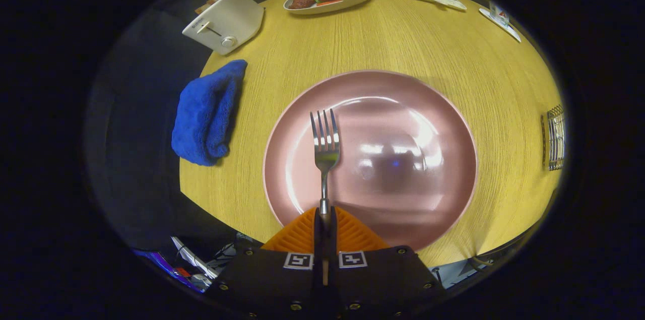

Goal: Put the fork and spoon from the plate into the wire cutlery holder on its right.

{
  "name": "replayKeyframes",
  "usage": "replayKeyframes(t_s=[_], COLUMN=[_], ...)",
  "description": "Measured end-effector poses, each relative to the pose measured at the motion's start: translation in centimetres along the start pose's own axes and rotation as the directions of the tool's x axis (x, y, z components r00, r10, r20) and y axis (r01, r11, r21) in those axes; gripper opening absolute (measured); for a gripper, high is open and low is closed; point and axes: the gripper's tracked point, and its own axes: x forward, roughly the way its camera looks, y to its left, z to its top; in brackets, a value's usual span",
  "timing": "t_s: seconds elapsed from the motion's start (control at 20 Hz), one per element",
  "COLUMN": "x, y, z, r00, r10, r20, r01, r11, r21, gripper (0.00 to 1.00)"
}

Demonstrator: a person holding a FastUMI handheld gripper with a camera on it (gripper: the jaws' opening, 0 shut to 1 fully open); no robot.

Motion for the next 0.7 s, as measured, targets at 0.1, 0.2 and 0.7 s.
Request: replayKeyframes(t_s=[0.1, 0.2, 0.7], x=[0.3, 0.0, -4.3], y=[0.1, 0.1, -0.1], z=[0.5, 0.7, 5.0], r00=[1.000, 1.000, 0.980], r10=[0.003, 0.020, 0.153], r20=[-0.003, -0.002, 0.126], r01=[-0.003, -0.020, -0.182], r11=[1.000, 0.998, 0.948], r21=[0.019, 0.057, 0.261], gripper=[0.04, 0.04, 0.04])
